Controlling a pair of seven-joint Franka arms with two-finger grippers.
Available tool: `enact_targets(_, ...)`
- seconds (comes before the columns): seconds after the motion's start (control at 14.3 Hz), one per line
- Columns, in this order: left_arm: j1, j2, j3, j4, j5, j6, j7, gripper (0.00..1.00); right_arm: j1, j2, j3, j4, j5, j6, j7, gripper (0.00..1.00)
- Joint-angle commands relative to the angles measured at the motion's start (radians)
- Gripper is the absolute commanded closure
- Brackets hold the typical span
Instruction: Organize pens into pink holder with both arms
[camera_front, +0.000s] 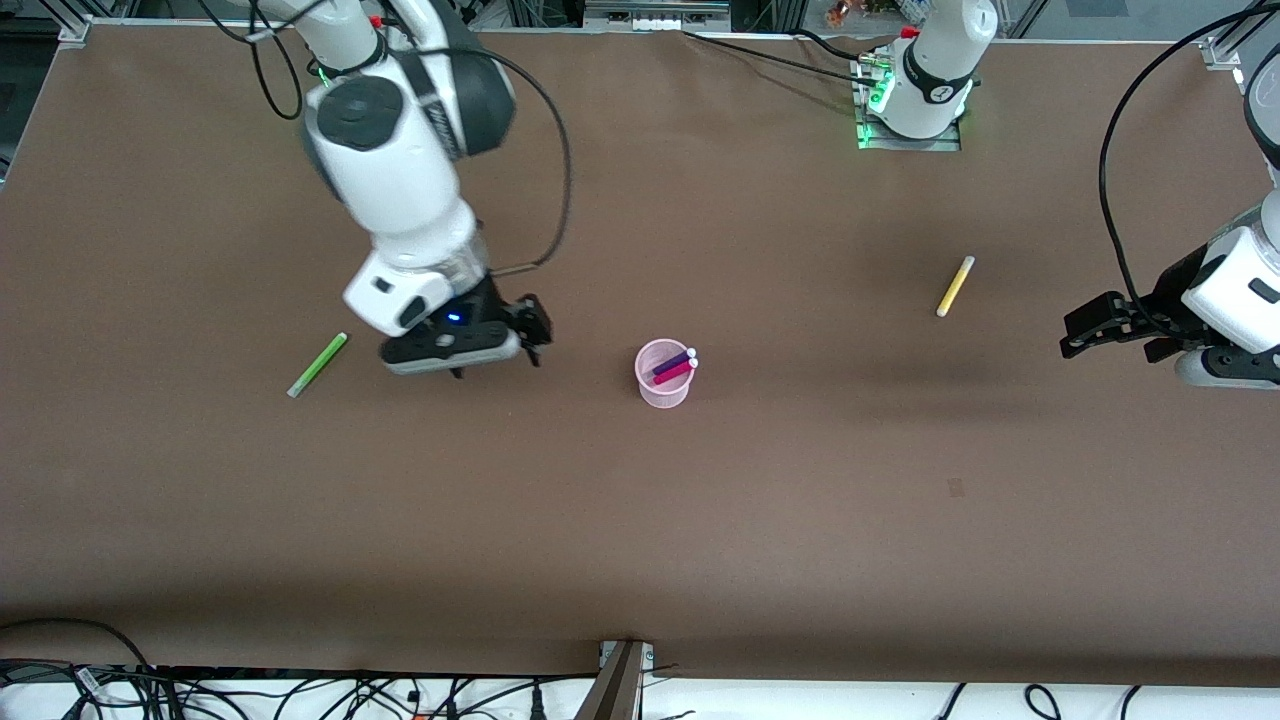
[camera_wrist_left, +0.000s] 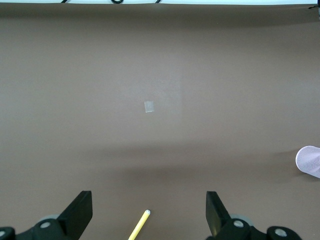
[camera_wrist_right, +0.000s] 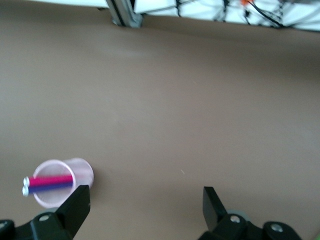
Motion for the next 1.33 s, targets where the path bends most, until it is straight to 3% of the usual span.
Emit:
enact_targets(0.0, -0.003, 0.0, -0.006, 0.013, -0.014, -0.008, 0.009, 0.0, -0.13, -0.149, 0.06, -0.082, 0.059, -0.143, -0.132, 0.0)
enact_targets(0.35, -0.003, -0.005, -0.006, 0.013, -0.014, -0.008, 0.009, 0.0, -0.319, -0.303, 0.071, -0.095, 0.065, -0.464, -0.319, 0.0)
enact_targets(0.49, -0.003, -0.006, -0.013, 0.013, -0.015, -0.009, 0.007, 0.0, -0.362, -0.338, 0.06, -0.113, 0.064, -0.484, -0.391, 0.0)
enact_targets(0.7, -0.003, -0.008, -0.015, 0.013, -0.015, -0.012, 0.009, 0.0, -0.363, -0.34, -0.009, -0.104, 0.059, -0.49, -0.474, 0.0)
enact_targets(1.05, -0.003, -0.008, -0.018, 0.014, -0.003, -0.046, 0.016, 0.0, -0.366, -0.321, -0.015, -0.086, 0.042, -0.49, -0.465, 0.0)
enact_targets(1.26, -0.006, -0.008, -0.038, 0.017, 0.075, -0.043, 0.019, 0.0, -0.36, -0.314, -0.011, -0.061, -0.014, -0.521, -0.477, 0.0)
